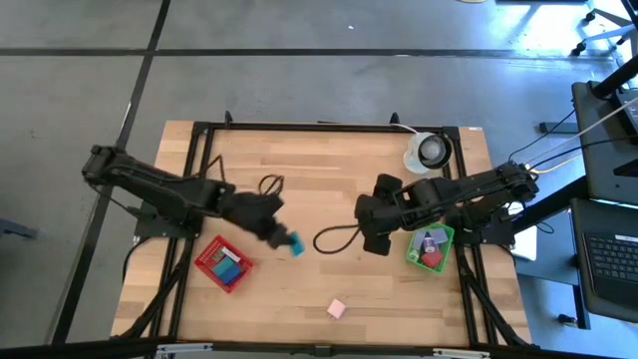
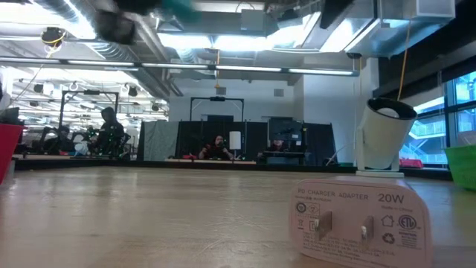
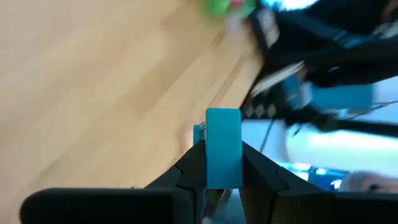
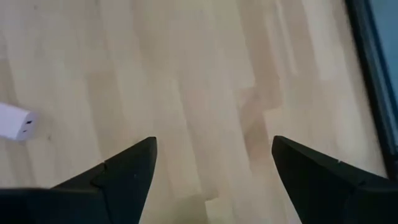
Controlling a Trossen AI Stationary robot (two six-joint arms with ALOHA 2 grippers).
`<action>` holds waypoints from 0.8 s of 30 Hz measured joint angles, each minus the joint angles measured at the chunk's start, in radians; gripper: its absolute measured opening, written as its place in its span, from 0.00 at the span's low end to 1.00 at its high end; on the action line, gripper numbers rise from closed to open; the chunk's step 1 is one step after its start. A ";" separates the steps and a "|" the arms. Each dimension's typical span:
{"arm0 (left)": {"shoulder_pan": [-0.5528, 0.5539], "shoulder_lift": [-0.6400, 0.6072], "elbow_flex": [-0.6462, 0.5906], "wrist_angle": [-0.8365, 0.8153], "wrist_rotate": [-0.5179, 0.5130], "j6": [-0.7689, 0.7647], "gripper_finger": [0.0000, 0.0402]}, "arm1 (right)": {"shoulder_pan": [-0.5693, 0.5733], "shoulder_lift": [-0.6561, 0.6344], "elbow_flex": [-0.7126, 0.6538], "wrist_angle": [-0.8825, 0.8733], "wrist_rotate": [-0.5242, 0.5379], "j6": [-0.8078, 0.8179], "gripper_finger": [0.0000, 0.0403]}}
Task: Pick & Place Office items
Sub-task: Put the light blue digital clock into the red bin
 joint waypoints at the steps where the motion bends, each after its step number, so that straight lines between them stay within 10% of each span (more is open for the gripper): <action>1: -0.029 -0.020 0.000 -0.062 -0.003 -0.029 0.17 | 0.004 0.000 0.000 0.000 0.015 0.000 0.80; 13: -0.393 -0.088 -0.001 -0.728 -0.085 -0.607 0.17 | 0.006 0.000 0.000 0.034 0.115 -0.013 0.80; 24: -0.519 0.026 -0.001 -0.960 -0.089 -0.886 0.17 | -0.020 0.000 0.000 0.098 0.122 -0.027 0.80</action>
